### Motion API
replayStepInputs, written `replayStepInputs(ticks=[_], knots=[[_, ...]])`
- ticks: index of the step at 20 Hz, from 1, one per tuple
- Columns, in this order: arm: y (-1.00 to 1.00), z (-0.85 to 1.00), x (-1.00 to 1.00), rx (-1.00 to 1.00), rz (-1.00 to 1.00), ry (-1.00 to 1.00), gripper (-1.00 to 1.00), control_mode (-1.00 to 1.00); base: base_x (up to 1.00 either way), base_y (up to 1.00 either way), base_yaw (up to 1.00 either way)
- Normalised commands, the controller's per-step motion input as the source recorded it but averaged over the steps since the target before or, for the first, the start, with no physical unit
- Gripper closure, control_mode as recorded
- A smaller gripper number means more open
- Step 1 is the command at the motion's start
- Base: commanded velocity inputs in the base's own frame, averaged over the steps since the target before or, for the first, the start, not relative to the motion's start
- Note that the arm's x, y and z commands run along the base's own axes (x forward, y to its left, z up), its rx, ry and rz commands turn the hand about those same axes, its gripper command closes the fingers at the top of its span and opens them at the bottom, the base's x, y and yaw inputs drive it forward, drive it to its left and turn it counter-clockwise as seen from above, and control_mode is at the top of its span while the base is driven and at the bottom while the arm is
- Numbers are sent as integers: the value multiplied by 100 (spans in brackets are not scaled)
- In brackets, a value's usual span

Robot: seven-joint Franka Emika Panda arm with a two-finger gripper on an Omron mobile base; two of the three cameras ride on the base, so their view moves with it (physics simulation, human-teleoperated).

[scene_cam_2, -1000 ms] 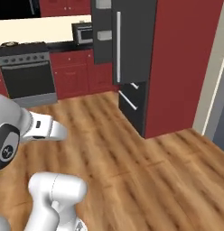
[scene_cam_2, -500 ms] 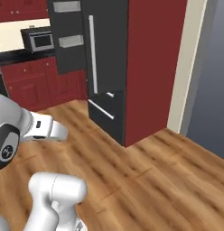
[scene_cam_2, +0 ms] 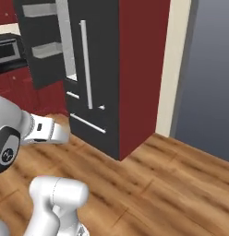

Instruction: Place the cold items (sweet potato and peach) from the fridge in one tupperware on the dining counter. Place the warm items (hot dog and kebab skewer) in the stove area in another tupperware.

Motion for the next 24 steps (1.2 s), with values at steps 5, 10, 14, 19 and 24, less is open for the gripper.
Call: replayStepInputs(ticks=[5,10,14,19,24], knots=[[0,0,0,0,0,0,-100,100,46,100,-39],[0,0,0,0,0,0,-100,100,41,100,-41],[0,0,0,0,0,0,-100,100,40,100,-45],[0,0,0,0,0,0,-100,100,35,100,-47],[0,0,0,0,0,0,-100,100,28,100,-49]])
